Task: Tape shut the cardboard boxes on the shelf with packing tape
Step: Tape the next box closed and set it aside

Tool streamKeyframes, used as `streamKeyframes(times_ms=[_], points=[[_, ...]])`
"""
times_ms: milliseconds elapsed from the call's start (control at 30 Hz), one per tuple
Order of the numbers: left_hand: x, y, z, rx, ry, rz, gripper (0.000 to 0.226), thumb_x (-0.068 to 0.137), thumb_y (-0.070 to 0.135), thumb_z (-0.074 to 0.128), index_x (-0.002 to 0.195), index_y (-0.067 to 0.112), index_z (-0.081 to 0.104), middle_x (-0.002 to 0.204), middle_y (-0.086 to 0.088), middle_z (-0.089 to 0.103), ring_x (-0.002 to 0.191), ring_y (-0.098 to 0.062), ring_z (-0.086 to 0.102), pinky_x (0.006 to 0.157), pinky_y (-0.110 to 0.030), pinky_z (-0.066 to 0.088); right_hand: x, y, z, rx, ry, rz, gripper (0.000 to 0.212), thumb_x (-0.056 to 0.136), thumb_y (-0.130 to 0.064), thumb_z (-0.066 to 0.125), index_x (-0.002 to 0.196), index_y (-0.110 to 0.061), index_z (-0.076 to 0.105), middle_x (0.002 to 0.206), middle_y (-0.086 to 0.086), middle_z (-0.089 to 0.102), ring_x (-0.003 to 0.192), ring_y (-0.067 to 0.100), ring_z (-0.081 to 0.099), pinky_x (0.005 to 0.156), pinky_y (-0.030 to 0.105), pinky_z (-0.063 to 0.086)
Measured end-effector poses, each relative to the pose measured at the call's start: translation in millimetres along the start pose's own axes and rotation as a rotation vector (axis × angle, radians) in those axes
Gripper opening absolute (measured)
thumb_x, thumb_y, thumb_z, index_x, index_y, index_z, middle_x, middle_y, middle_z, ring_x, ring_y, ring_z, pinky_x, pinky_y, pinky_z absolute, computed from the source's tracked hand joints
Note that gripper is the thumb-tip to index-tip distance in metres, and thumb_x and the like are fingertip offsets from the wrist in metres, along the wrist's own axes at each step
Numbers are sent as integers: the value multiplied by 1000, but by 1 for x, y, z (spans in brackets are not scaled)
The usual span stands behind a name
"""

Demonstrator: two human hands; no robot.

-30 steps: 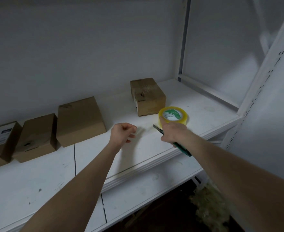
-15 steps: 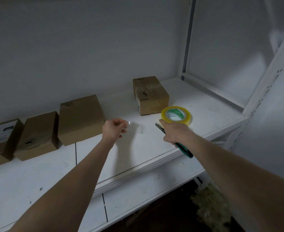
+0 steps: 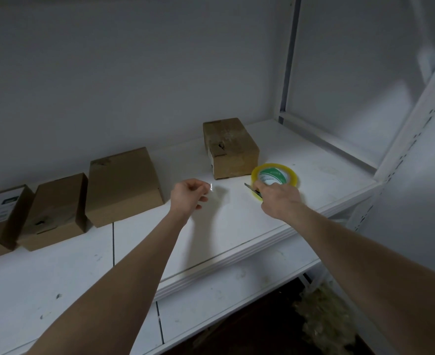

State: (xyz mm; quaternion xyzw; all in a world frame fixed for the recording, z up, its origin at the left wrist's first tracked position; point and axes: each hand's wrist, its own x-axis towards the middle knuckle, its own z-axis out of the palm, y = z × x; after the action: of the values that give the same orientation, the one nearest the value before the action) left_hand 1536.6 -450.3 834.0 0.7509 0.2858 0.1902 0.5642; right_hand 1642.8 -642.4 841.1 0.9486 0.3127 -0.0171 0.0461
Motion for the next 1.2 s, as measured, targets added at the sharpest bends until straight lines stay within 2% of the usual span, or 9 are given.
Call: streamKeyframes(times_ms=[233, 367, 500, 700, 800, 900, 1000, 1100, 1200], points=[[6, 14, 26, -34, -47, -13, 8, 89, 14, 64, 86, 8, 69, 75, 0, 65, 62, -12, 61, 49, -20, 44, 10, 41, 1, 13, 0, 89, 50, 98, -20, 46, 145, -28, 28, 122, 10, 61, 111, 31, 60, 86, 35, 48], [13, 18, 46, 11, -64, -24, 10, 89, 14, 64, 79, 14, 67, 75, 0, 66, 61, -11, 61, 48, -20, 43, 17, 69, 5, 61, -22, 157, 51, 98, -20, 45, 145, -28, 25, 121, 10, 61, 112, 32, 60, 85, 36, 47], [22, 25, 60, 112, -58, -21, 9, 88, 11, 60, 83, 8, 67, 76, -3, 66, 60, -12, 62, 47, -20, 44, 29, 85, 8, 73, -9, 183, 50, 100, -21, 44, 146, -25, 24, 120, 11, 60, 112, 32, 59, 85, 37, 47], [35, 54, 68, 257, -66, -17, 23, 83, 7, 58, 60, 12, 57, 61, -5, 60, 56, -15, 59, 43, -18, 43, 52, 97, 14, 95, -1, 190, 52, 101, -25, 45, 147, -22, 21, 123, 9, 60, 113, 32, 59, 86, 37, 46], [39, 65, 67, 322, -46, -17, 23, 79, 3, 57, 57, 11, 56, 58, -5, 59, 55, -15, 57, 39, -16, 40, 60, 99, 14, 110, 7, 191, 49, 101, -24, 46, 144, -19, 23, 122, 11, 60, 112, 32, 59, 84, 37, 46], [39, 70, 66, 388, -17, -6, 26, 78, 3, 55, 54, 12, 55, 57, -5, 60, 56, -16, 58, 44, -19, 41, 66, 101, 15, 132, 18, 206, 48, 100, -24, 48, 141, -13, 26, 121, 12, 60, 112, 32, 60, 85, 37, 47], [36, 87, 71, 362, 0, 57, 26, 77, 6, 57, 52, 12, 57, 54, -2, 59, 53, -16, 55, 44, -19, 40, 69, 105, 15, 171, 31, 205, 49, 99, -27, 51, 139, -10, 28, 122, 13, 60, 112, 33, 60, 85, 37, 47], [41, 129, 81, 341, 30, 184, 26, 74, 8, 60, 49, 16, 60, 45, 7, 57, 40, -4, 50, 44, -16, 38, 69, 107, 14, 190, 34, 189, 50, 98, -30, 54, 138, -12, 29, 121, 13, 60, 112, 34, 59, 81, 37, 45], [44, 156, 92, 278, 11, 210, 17, 73, 6, 60, 57, 10, 64, 54, -2, 62, 42, -8, 52, 43, -17, 39, 68, 112, 14, 243, 38, 186, 50, 95, -33, 58, 133, -15, 32, 117, 14, 61, 106, 35, 61, 74, 35, 42]])
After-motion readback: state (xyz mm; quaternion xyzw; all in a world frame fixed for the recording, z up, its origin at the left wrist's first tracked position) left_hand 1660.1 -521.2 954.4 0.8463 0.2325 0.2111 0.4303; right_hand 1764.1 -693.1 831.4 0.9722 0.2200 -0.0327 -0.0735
